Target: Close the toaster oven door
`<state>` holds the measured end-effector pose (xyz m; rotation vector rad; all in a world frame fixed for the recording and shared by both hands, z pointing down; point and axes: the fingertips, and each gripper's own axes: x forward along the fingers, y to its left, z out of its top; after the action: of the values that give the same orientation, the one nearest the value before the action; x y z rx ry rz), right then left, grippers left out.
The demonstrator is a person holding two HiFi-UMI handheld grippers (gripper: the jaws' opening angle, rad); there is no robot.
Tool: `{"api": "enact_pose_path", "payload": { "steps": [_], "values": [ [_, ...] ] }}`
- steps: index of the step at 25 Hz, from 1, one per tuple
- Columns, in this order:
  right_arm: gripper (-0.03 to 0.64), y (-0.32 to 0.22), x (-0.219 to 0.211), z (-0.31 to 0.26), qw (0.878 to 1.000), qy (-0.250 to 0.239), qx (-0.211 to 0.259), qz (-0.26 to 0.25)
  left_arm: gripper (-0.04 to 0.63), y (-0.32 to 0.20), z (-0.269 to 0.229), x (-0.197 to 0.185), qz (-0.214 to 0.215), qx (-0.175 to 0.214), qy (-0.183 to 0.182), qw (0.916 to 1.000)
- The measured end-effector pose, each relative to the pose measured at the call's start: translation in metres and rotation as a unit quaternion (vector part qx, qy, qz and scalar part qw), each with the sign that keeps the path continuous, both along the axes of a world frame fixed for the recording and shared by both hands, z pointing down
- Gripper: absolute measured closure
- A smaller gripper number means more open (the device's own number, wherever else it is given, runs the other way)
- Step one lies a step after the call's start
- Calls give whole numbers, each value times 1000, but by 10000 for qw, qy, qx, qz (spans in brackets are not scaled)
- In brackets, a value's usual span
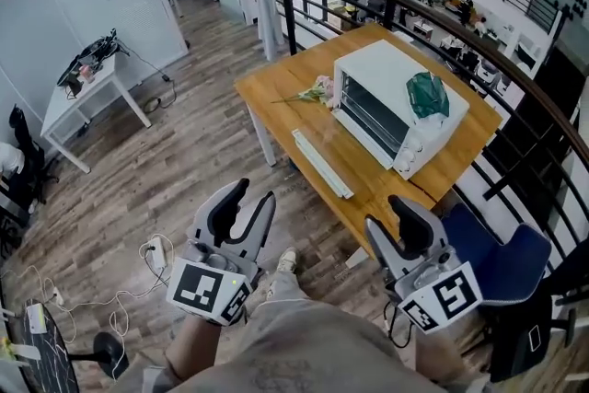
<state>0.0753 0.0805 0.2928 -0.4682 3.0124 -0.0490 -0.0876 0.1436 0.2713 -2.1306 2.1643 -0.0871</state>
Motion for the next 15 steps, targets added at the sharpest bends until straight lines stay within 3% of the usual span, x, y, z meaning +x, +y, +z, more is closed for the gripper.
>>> {"api": "enact_pose_path", "payload": {
  "steps": [10,15],
  "values": [
    [426,-86,-44,66,9913,808,-622,833,431,-121,58,-81,592,-859,-98,9945],
    [402,-108,-74,117,9792,1340,-1153,998,425,-175,118,-123,885,-1646,-440,9814]
  ]
}}
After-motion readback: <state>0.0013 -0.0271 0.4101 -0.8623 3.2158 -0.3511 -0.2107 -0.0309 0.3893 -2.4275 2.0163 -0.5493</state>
